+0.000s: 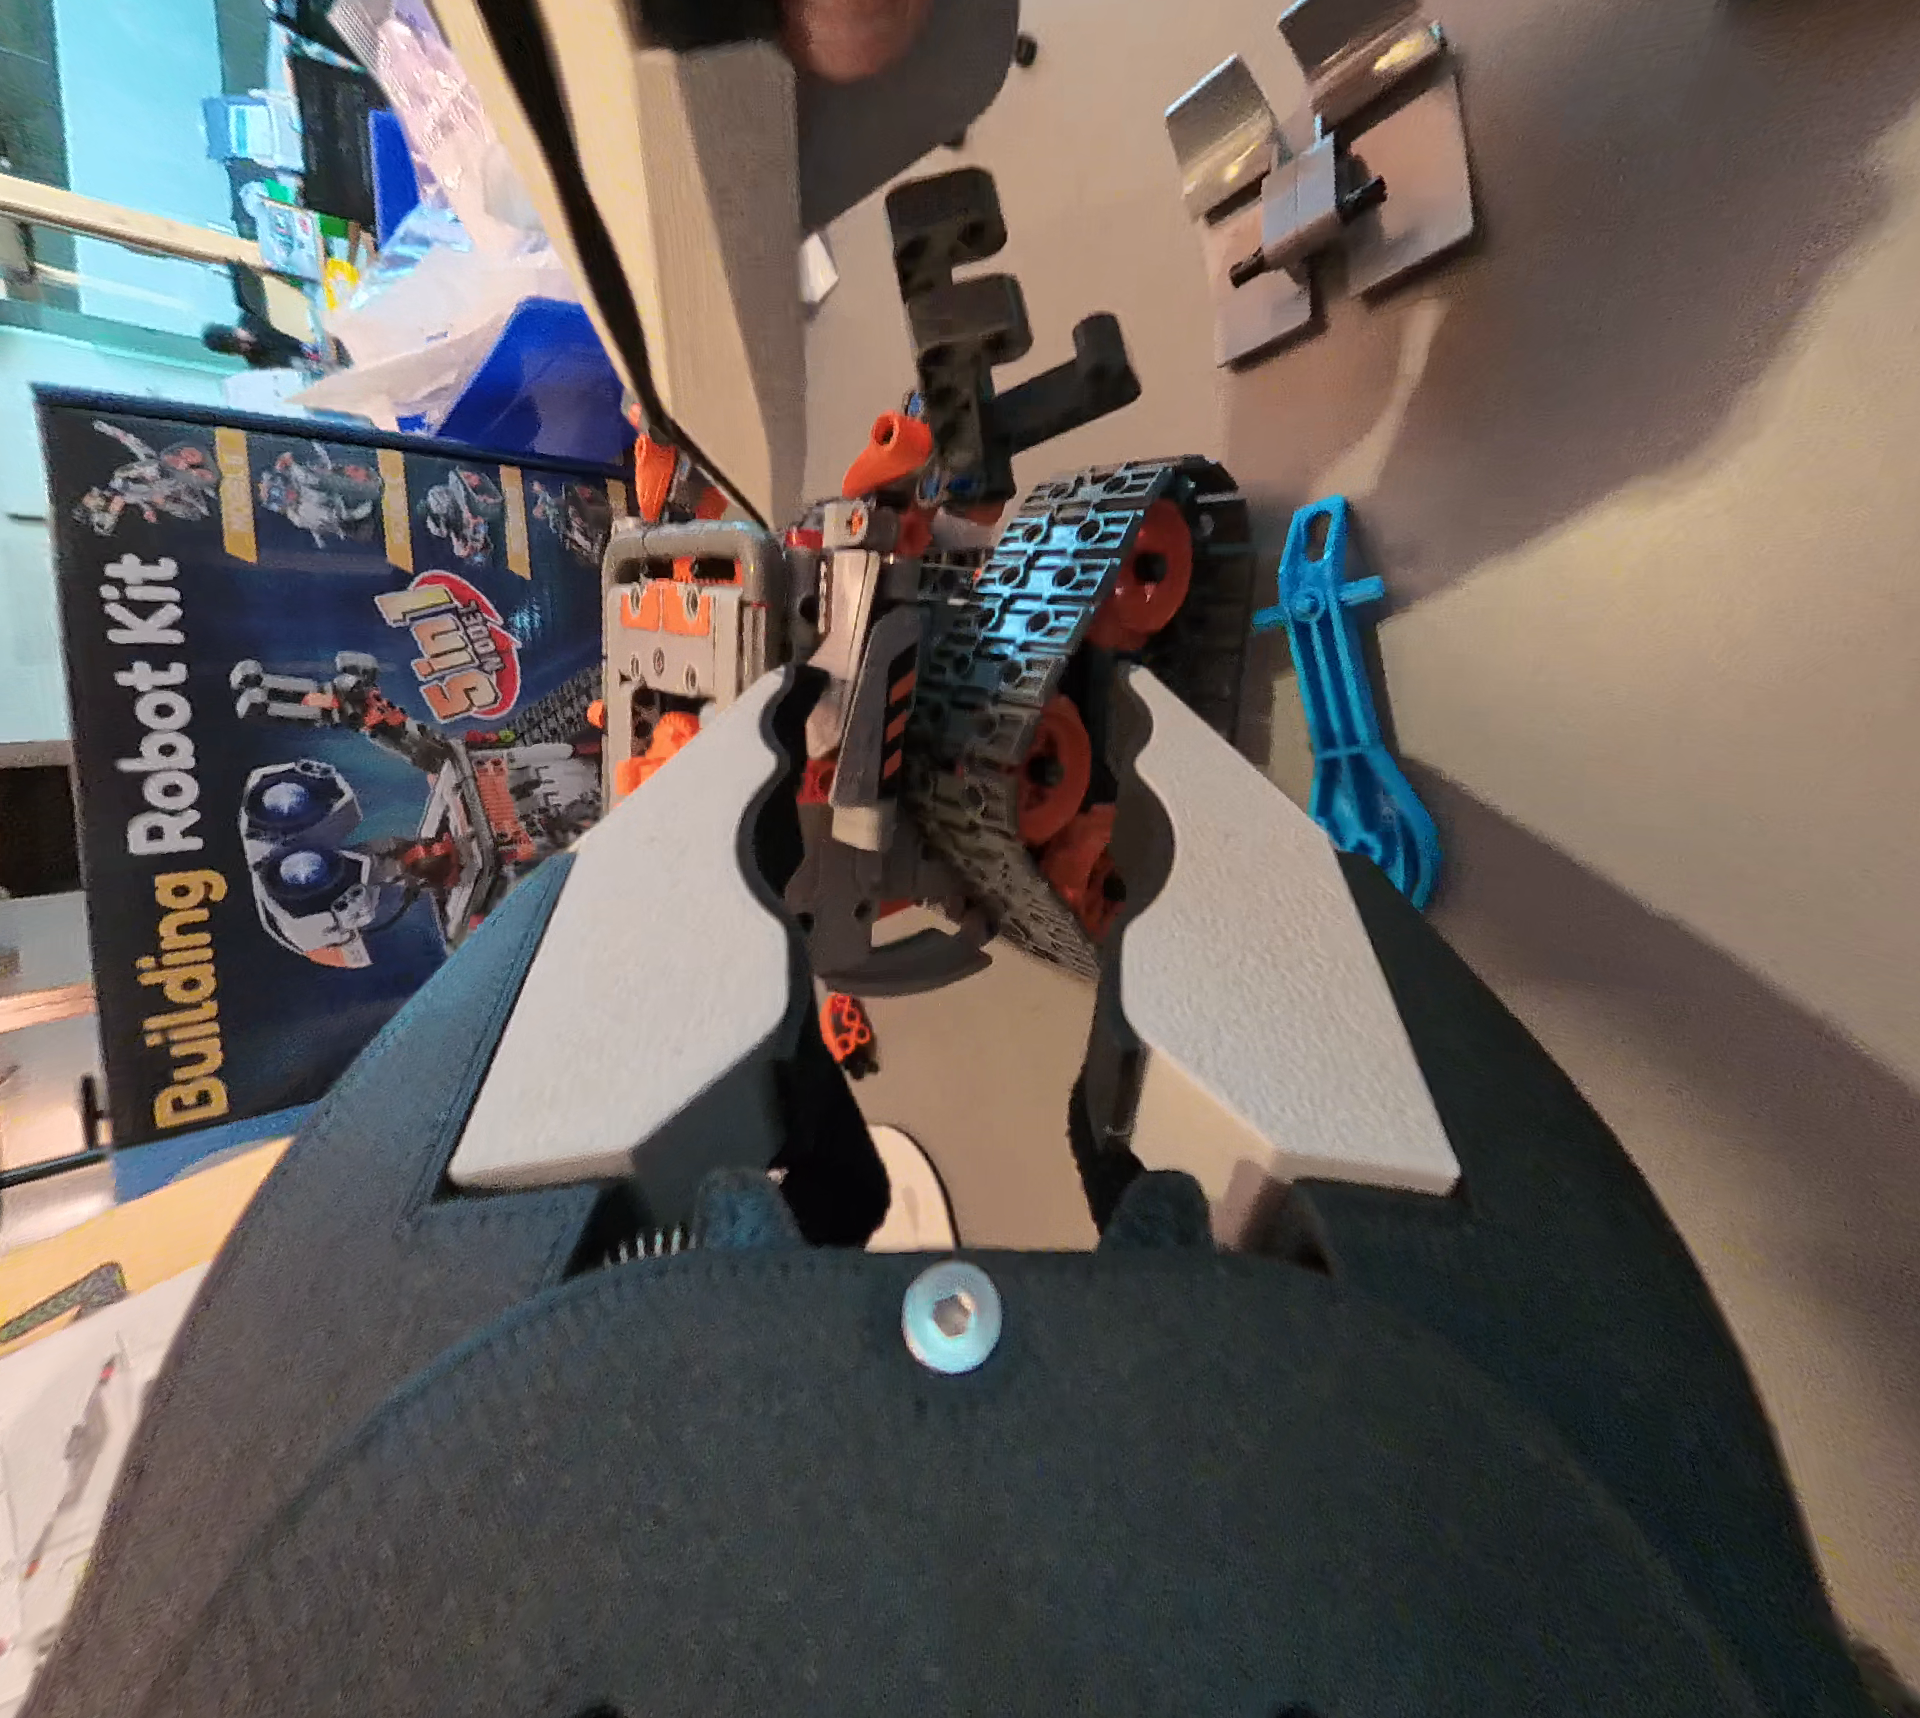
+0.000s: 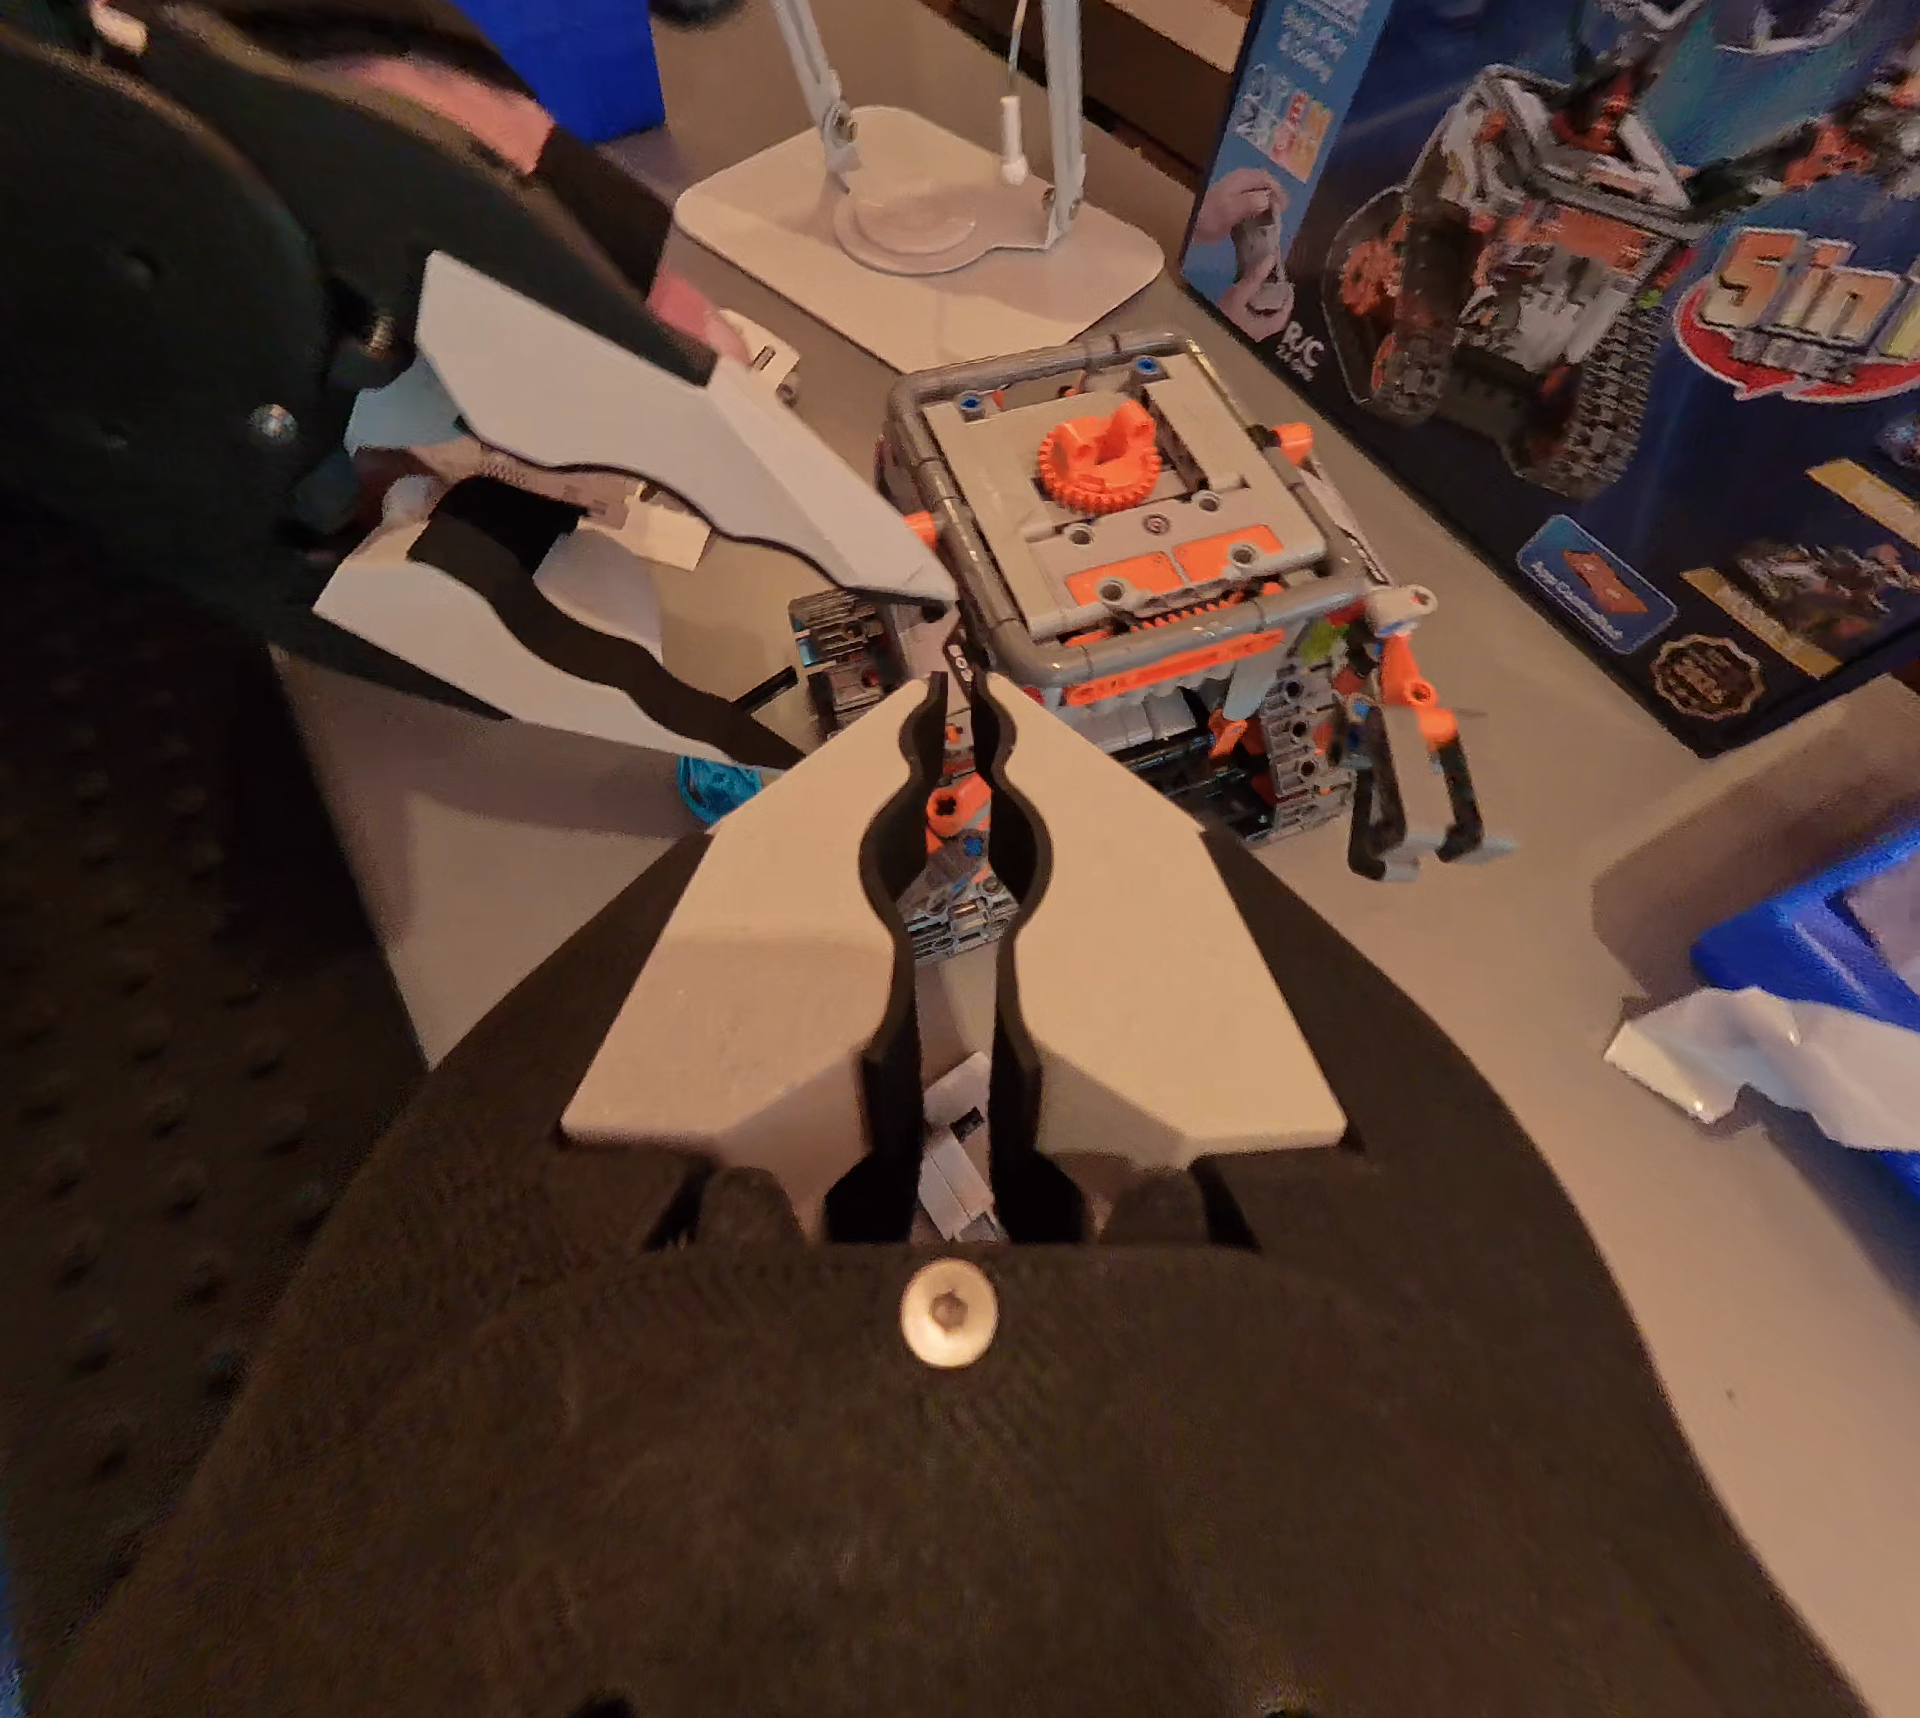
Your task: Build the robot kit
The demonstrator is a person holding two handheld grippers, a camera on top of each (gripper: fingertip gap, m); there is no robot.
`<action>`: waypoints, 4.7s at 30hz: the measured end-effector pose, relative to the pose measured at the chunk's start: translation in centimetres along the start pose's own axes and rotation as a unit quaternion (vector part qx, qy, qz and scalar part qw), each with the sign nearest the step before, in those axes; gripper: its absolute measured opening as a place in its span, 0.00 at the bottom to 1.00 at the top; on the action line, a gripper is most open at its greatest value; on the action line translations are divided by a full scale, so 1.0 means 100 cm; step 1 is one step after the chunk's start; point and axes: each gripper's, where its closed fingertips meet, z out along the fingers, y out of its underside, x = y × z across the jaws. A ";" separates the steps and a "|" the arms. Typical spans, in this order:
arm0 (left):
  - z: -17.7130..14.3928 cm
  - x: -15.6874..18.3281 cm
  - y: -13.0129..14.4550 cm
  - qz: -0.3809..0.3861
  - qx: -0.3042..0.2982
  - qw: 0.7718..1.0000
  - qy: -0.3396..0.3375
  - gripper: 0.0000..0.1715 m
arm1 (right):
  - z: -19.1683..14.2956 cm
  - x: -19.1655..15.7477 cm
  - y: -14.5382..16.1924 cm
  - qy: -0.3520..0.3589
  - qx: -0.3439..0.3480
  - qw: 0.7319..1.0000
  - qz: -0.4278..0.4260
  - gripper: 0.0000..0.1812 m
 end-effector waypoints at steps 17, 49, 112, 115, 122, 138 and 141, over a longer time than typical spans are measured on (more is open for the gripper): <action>-0.028 -0.007 0.038 -0.144 0.059 0.988 0.015 0.31 | 0.033 -0.031 -0.002 -0.044 -0.118 0.984 -0.127 0.24; 0.004 0.009 0.058 -0.204 0.084 0.974 0.057 0.32 | 0.040 -0.040 0.000 -0.050 -0.206 0.972 -0.105 0.33; 0.000 -0.004 0.084 -0.278 0.029 0.960 0.012 0.23 | 0.015 0.062 0.004 0.060 -0.074 0.990 -0.104 0.31; 0.003 -0.004 0.087 -0.284 0.016 0.959 0.006 0.22 | 0.021 0.082 0.007 0.074 -0.092 0.985 -0.123 0.35; 0.007 -0.012 0.098 -0.293 -0.009 0.956 -0.019 0.23 | 0.044 0.089 0.033 0.017 -0.139 0.987 -0.082 0.19; 0.016 -0.041 0.144 -0.380 -0.028 0.924 -0.030 0.25 | 0.019 0.058 0.034 -0.038 -0.086 0.995 -0.034 0.26; -0.001 -0.028 0.138 -0.415 -0.010 0.910 0.018 0.30 | 0.007 0.062 0.036 -0.038 -0.068 0.997 -0.022 0.27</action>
